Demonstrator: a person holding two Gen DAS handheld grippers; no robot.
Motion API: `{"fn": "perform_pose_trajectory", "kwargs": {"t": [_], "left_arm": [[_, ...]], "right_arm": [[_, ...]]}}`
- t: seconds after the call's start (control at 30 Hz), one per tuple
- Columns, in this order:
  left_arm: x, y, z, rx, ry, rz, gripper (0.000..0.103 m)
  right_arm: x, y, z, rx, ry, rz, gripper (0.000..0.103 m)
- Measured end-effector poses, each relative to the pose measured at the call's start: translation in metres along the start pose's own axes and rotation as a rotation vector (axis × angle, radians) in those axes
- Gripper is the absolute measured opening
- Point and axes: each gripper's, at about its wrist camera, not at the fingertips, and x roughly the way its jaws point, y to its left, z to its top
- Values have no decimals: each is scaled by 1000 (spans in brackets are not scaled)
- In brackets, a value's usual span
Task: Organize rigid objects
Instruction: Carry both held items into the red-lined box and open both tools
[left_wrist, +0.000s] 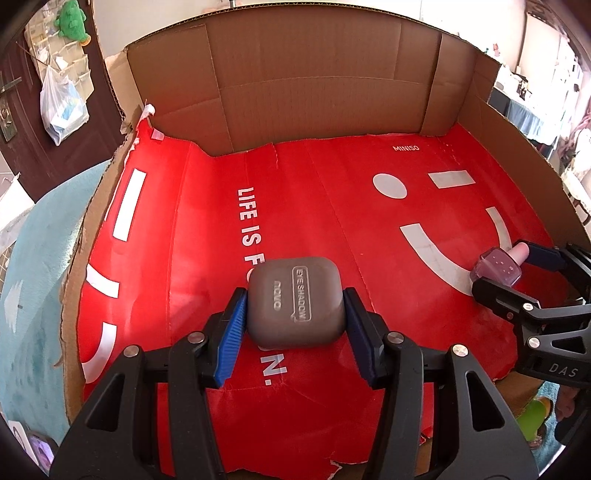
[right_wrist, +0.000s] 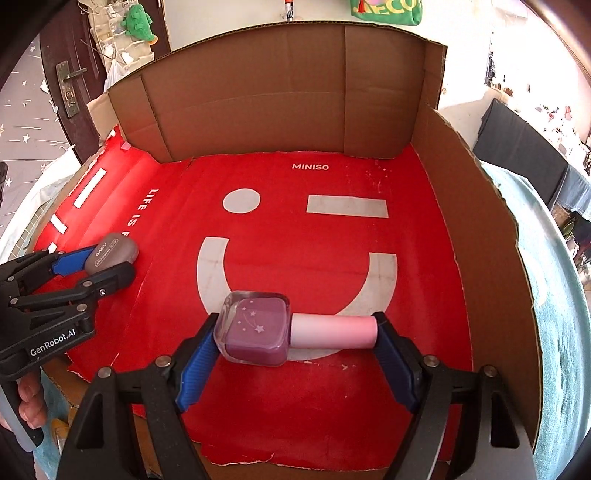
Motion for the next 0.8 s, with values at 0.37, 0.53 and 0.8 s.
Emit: {"fn": "perform_pose_trajectory", "kwargs": {"t": [0.37,0.53,0.8], "left_arm": [[1,2,1,-9,-3,5,60],[1,7,1,-33,18,-3,64],[-5,0,0,-9,13,50,65]], "right_arm": [[1,-1,2,5,2,7,81],[1,-3,2,7,0,13,82],[-2,-3,-1,11,-15,31,86]]}}
